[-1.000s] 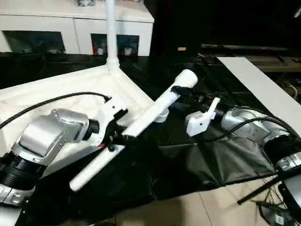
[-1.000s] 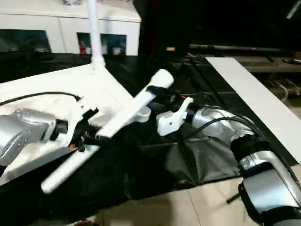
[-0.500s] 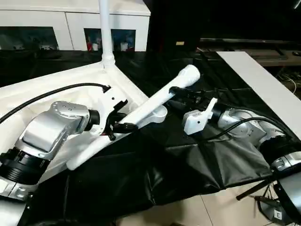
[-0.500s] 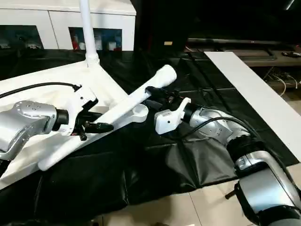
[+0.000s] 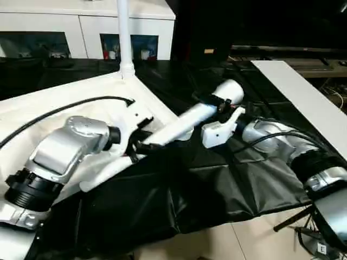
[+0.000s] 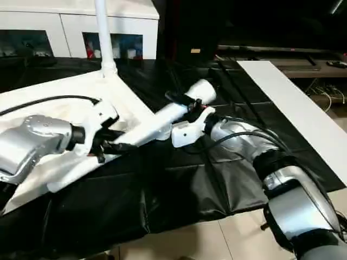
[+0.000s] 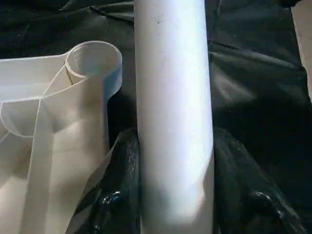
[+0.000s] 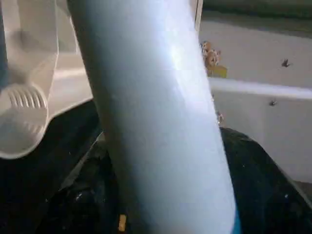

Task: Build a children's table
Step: Insert table leg to table base

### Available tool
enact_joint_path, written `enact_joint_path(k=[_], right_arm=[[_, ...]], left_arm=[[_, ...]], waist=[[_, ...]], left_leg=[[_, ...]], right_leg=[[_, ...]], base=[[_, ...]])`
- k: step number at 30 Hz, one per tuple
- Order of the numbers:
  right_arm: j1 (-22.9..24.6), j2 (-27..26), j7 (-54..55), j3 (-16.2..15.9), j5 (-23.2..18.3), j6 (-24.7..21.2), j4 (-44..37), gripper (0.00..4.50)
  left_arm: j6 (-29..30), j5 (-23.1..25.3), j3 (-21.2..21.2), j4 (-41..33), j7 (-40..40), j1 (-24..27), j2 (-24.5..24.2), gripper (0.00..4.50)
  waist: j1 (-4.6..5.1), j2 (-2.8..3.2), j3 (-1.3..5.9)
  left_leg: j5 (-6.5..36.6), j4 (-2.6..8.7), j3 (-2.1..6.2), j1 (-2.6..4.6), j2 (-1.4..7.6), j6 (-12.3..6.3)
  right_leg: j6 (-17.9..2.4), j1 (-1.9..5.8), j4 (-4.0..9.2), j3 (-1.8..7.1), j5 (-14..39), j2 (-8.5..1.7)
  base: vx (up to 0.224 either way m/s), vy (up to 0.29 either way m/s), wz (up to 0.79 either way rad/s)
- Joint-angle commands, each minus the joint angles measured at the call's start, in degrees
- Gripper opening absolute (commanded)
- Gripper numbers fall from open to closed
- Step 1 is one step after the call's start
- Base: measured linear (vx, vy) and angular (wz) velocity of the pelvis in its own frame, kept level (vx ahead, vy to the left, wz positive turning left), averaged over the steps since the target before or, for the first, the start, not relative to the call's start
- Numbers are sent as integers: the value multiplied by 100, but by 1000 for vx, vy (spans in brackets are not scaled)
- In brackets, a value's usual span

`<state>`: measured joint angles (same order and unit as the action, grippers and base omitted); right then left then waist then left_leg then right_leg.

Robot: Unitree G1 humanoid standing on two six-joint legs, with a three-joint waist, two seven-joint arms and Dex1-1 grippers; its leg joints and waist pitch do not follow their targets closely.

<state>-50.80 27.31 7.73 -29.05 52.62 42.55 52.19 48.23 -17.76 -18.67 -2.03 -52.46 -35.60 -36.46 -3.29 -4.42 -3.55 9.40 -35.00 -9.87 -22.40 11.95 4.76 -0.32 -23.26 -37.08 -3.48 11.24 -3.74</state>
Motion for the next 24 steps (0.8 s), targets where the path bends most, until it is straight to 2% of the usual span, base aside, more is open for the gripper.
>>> enact_joint_path(k=[1, 3, 4, 7, 8, 10, 12, 14, 15, 18, 19, 20, 21, 23, 24], right_arm=[[-127, -21, 56, -125, 173, -256, 228, 287], [-106, -47, -99, -121, 66, -258, 298, 287], [-92, -57, -173, -99, -13, -232, 307, 260], [-23, -90, -444, 43, -345, -108, 337, 254], [-9, -93, -498, 66, -396, -91, 340, 235], [-14, -91, -494, 46, -422, -100, 373, 217], [-13, -98, -534, 59, -483, -122, 449, 216], [8, -116, -654, 130, -605, -147, 522, 205], [56, -140, -878, 233, -820, -202, 614, 198], [129, -158, -1119, 323, -1046, -295, 705, 192], [169, -172, -1207, 387, -1142, -354, 753, 190], [201, -189, -1290, 454, -1239, -411, 797, 189], [251, -237, -1492, 598, -1462, -528, 885, 188], [284, -291, -1661, 732, -1672, -672, 978, 188], [347, -421, -2029, 1038, -2102, -1018, 1123, 188]], left_arm=[[-217, -99, -92, -388, -270, -268, 83, 167], [-228, -59, -72, -348, -211, -289, 99, 167], [-248, -37, -65, -327, -194, -296, 101, 167], [-401, 191, 6, -167, 87, -342, 149, 167], [-378, 212, 76, -74, 199, -378, 204, 167], [-458, 318, 110, 35, 280, -437, 210, 237], [-533, 372, 213, 127, 400, -497, 235, 237], [-598, 388, 363, 213, 541, -568, 287, 257], [-619, 297, 629, 281, 633, -663, 340, 272], [-628, 24, 1085, 337, 682, -762, 461, 280], [-686, -138, 1322, 355, 702, -807, 528, 280], [-765, -255, 1524, 385, 755, -851, 594, 299], [-793, -455, 1881, 460, 918, -937, 725, 323], [-935, -561, 2121, 532, 1097, -1006, 816, 329], [-1291, -831, 2633, 621, 1505, -1156, 1069, 329]], waist=[[5, 111, 396], [4, 109, 398], [2, 112, 394], [0, 119, 395], [2, 115, 390], [-6, 129, 394], [-5, 124, 399], [-3, 111, 398], [-5, 128, 395], [1, 116, 401], [-2, 124, 408], [-5, 131, 414], [-6, 119, 410], [-6, 111, 415], [-17, 114, 418]], left_leg=[[1421, 383, -8, 116, 47, 401], [1399, 380, -13, 123, 48, 392], [1407, 382, -11, 122, 51, 385], [1477, 383, -10, 135, 61, 359], [1478, 385, -9, 125, 61, 353], [1454, 383, -9, 127, 55, 355], [1497, 375, -14, 133, 49, 342], [1520, 373, -12, 125, 49, 331], [1525, 373, -7, 115, 50, 335], [1402, 366, -3, 97, 52, 308], [1340, 360, -11, 106, 46, 294], [1322, 356, -8, 107, 48, 288], [1308, 354, -17, 102, 39, 264], [1337, 357, -14, 104, 48, 200], [1352, 352, -15, 108, 48, 161]], right_leg=[[-880, 262, 385, 266, 772, -268], [-905, 262, 380, 269, 692, -264], [-907, 263, 379, 269, 689, -266], [-924, 261, 382, 268, 689, -265], [-923, 261, 385, 268, 687, -261], [-935, 266, 385, 271, 679, -265], [-959, 262, 398, 271, 705, -264], [-989, 272, 395, 270, 695, -264], [-974, 287, 383, 272, 737, -274], [-973, 300, 375, 275, 614, -271], [-1020, 299, 370, 281, 492, -267], [-1056, 299, 361, 280, 424, -268], [-1117, 303, 360, 280, 338, -253], [-1177, 309, 356, 277, 269, -255], [-1183, 306, 365, 278, 291, -259]], base=[[0, 0, 0], [0, 0, 0], [0, 0, 0], [0, 0, 0], [0, 0, 0], [0, 0, 0], [0, 0, 0], [0, 0, 0], [0, 0, 0], [0, 0, 0], [0, 0, 0], [0, 0, 0], [0, 0, 0], [0, 0, 0], [0, 0, 0]])
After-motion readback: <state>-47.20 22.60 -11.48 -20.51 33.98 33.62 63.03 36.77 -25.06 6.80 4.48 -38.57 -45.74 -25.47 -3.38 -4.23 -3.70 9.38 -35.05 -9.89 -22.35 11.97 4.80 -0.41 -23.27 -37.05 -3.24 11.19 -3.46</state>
